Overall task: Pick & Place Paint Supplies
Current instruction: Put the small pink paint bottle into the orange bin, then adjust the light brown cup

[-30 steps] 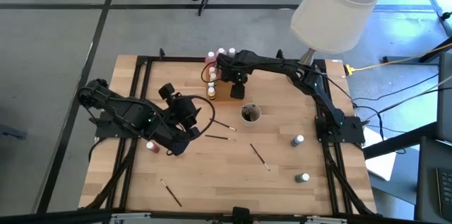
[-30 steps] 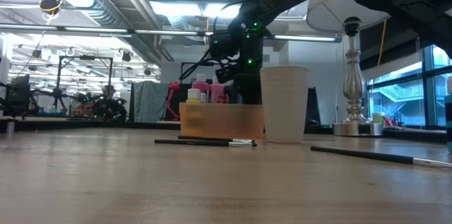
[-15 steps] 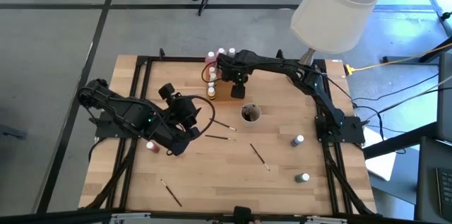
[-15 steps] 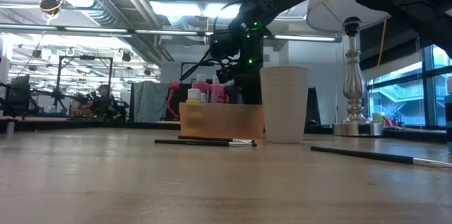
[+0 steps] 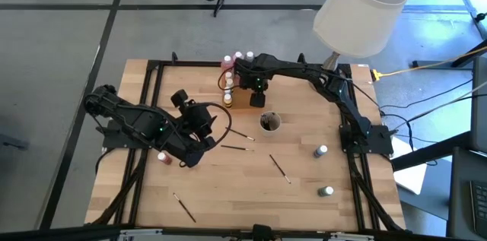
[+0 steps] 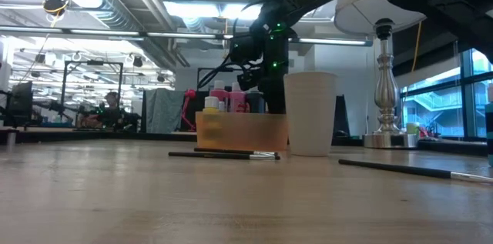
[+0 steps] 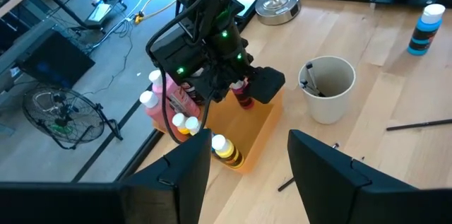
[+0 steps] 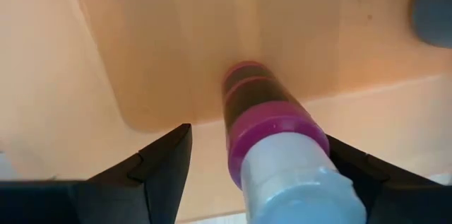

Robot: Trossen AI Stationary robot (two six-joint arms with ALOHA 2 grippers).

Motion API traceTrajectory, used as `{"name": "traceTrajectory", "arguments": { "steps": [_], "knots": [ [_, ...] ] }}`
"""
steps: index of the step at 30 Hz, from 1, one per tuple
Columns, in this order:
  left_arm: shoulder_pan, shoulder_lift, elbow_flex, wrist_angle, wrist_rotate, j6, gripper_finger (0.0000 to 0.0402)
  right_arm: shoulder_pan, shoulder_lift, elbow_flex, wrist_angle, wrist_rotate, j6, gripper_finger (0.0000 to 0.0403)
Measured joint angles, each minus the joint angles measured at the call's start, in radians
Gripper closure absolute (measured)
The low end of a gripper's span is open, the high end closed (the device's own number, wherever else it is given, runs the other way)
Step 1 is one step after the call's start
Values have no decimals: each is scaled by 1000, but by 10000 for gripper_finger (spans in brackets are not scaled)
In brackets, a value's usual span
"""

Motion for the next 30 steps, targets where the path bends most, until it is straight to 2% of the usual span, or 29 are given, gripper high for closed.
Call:
{"name": "traceTrajectory", "arguments": {
  "steps": [7,19,30],
  "knots": [
    [0,0,0,0,0,1,217,0,-3,5,-2,-8,-5,146],
    [0,0,0,-7,0,1,217,0,-4,104,-54,-31,-8,146],
    [0,0,0,-8,0,7,217,12,-28,177,-116,4,-7,146]
  ]
}}
